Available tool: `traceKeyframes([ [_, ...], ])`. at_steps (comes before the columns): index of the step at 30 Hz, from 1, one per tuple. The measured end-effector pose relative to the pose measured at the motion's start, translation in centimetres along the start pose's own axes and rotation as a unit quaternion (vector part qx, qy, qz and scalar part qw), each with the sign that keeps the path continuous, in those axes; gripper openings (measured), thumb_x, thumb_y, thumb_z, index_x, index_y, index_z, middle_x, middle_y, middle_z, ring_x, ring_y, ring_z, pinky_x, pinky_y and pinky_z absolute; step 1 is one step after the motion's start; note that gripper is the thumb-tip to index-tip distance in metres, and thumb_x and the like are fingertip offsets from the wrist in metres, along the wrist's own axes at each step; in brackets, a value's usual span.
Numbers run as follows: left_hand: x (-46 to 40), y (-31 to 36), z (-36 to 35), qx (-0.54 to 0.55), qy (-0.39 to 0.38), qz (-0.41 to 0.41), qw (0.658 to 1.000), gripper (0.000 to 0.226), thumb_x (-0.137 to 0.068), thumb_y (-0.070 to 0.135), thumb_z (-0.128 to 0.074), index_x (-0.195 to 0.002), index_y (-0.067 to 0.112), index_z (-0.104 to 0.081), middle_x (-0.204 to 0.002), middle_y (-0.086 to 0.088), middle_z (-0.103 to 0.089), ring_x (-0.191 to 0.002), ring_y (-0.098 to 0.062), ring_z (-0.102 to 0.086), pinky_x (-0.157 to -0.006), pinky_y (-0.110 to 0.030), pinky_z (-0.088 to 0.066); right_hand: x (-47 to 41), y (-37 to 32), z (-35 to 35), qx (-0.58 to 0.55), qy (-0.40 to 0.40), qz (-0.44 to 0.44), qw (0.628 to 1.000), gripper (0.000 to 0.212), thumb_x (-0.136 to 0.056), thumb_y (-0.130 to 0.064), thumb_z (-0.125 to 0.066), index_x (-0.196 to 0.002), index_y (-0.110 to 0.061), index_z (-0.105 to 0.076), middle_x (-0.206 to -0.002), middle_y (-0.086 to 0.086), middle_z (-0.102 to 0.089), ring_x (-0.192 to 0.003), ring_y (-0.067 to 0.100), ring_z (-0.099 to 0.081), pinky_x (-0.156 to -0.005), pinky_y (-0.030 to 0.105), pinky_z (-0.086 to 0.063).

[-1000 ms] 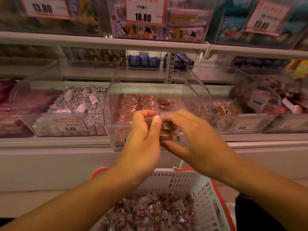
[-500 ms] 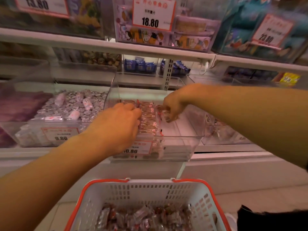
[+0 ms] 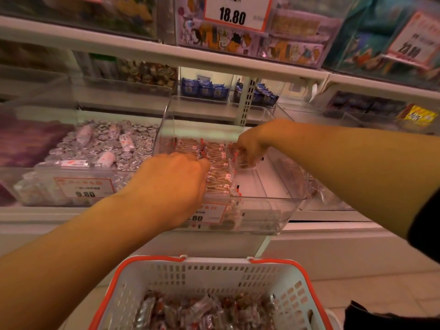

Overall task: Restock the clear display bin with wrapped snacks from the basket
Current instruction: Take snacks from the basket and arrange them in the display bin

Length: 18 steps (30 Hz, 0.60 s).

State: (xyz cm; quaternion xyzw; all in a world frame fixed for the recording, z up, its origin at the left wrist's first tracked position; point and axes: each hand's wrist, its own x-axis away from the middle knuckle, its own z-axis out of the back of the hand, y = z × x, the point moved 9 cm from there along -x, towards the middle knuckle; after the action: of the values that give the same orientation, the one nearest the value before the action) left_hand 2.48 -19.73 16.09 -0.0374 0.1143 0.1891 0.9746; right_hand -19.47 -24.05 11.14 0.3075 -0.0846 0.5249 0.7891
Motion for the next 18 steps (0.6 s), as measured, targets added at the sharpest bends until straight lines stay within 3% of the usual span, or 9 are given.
traceKeyframes([
  [4,-0.11,0.04,-0.08,-0.003,0.008,0.004,1.000,0.014,-0.102,0.034,-0.030,-0.089,0.028,-0.034,-0.085,0.004,-0.043,-0.080,-0.023,-0.050,-0.069,-0.037,-0.041,-0.56,0.49,0.49,0.013,0.023,-0.023,0.999,0.034,-0.079,-0.030,-0.076,-0.109,-0.018,-0.064,-0.101,0.002,-0.066,-0.095,0.024,-0.064,-0.091,0.040,-0.054],
  [10,-0.25,-0.15,-0.25,-0.010,0.012,0.011,1.000,0.013,-0.101,0.031,-0.032,-0.090,0.026,-0.038,-0.091,-0.001,-0.059,-0.082,-0.028,-0.059,-0.067,-0.038,-0.043,-1.06,0.37,0.23,-0.020,0.059,-0.011,0.998,0.028,-0.079,-0.029,-0.078,-0.097,-0.021,-0.059,-0.098,0.001,-0.062,-0.086,0.019,-0.058,-0.071,0.030,-0.045],
  [15,-0.35,-0.04,-0.34,-0.009,0.003,0.014,1.000,0.014,-0.100,0.031,-0.031,-0.094,0.026,-0.042,-0.092,-0.001,-0.061,-0.081,-0.028,-0.060,-0.069,-0.040,-0.048,-0.74,0.03,0.60,-0.070,0.096,-0.002,0.993,0.034,-0.076,-0.040,-0.080,-0.077,-0.025,-0.050,-0.085,-0.002,-0.059,-0.083,0.020,-0.059,-0.069,0.030,-0.044],
  [18,-0.29,-0.02,-0.35,-0.006,0.001,0.014,1.000,0.014,-0.100,0.031,-0.031,-0.091,0.026,-0.039,-0.087,0.000,-0.057,-0.078,-0.027,-0.058,-0.067,-0.040,-0.046,-0.66,-0.01,0.95,-0.067,0.122,-0.016,0.990,0.034,-0.075,-0.034,-0.081,-0.072,-0.022,-0.049,-0.086,0.001,-0.062,-0.083,0.022,-0.063,-0.069,0.030,-0.049],
])
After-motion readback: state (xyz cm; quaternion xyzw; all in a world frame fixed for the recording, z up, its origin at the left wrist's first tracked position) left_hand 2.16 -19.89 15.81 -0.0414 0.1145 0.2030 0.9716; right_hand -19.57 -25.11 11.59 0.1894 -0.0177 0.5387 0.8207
